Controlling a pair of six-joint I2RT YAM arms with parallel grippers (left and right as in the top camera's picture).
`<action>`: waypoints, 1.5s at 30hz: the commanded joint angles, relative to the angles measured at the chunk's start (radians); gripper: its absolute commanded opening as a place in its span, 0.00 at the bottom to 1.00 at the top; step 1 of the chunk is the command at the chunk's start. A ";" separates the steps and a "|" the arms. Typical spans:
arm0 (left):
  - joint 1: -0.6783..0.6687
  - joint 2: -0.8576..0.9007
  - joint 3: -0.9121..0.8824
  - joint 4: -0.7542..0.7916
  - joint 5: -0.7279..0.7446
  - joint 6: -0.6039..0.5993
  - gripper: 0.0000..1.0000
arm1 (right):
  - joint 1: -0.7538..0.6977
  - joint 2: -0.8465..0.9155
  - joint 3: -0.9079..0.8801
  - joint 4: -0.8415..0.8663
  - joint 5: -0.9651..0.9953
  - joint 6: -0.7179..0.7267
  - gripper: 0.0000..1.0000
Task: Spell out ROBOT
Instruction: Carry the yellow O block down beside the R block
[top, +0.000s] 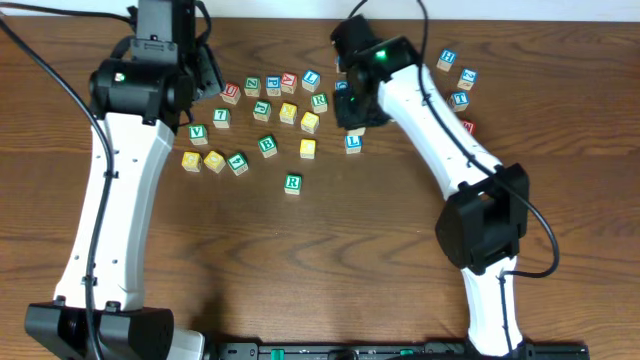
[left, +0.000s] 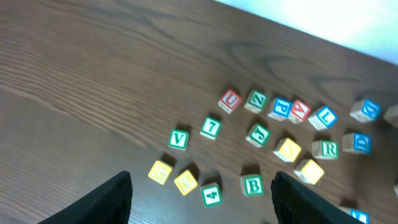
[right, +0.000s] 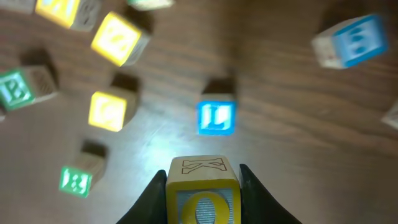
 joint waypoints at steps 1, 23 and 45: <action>0.029 0.018 -0.003 0.009 -0.018 0.009 0.71 | 0.053 0.048 -0.005 -0.008 -0.030 0.016 0.17; 0.047 0.018 -0.004 0.013 -0.018 0.009 0.71 | 0.236 0.102 -0.109 0.047 0.135 0.221 0.18; 0.047 0.022 -0.021 0.013 -0.018 0.009 0.71 | 0.267 0.102 -0.229 0.182 0.158 0.232 0.26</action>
